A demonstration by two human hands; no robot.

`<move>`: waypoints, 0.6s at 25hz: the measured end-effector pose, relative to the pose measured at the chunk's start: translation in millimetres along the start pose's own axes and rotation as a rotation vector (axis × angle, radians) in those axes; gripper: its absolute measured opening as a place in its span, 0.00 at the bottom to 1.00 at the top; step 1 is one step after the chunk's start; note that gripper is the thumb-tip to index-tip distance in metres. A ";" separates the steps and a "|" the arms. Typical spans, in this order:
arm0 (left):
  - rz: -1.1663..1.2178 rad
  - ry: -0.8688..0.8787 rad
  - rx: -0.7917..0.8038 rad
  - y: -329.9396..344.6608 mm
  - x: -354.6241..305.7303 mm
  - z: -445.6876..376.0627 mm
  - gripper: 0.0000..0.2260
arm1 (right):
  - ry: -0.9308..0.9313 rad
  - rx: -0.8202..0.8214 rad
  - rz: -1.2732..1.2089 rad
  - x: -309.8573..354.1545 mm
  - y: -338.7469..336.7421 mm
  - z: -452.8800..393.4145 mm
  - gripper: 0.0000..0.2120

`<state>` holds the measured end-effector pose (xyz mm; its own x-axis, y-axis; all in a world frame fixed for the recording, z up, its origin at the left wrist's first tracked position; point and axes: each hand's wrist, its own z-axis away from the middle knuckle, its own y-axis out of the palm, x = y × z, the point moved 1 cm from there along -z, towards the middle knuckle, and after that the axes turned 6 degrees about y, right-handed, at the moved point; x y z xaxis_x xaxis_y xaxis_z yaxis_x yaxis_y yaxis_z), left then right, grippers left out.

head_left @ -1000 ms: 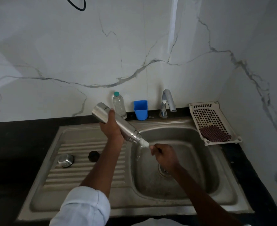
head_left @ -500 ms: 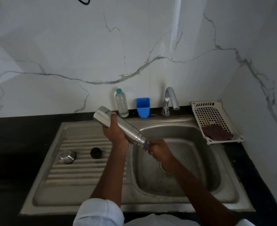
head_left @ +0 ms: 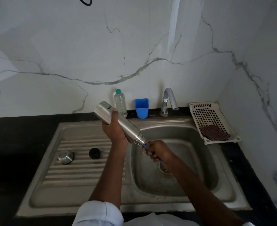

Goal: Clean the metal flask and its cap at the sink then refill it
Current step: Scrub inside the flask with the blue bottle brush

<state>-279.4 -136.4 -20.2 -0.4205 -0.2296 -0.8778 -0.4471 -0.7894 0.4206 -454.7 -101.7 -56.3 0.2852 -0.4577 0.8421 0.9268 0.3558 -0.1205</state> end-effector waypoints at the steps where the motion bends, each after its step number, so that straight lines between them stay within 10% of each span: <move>1: 0.007 0.001 0.000 -0.7 -1.9 -1.0 0.22 | -0.001 0.060 -0.021 1.8 -3.4 0.2 0.12; 6: 0.029 -0.007 -0.031 -2.9 -4.8 -4.9 0.21 | -0.473 -0.255 0.360 -0.5 0.1 5.2 0.06; 15: 0.105 -0.053 -0.102 -17.8 -4.6 -28.1 0.22 | -0.187 -0.128 0.365 -12.9 -28.8 -4.4 0.20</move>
<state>-247.3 -137.3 -30.1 -0.5033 -0.2856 -0.8156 -0.3171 -0.8169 0.4818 -483.9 -109.7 -66.0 0.5618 -0.1609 0.8115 0.7996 0.3572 -0.4827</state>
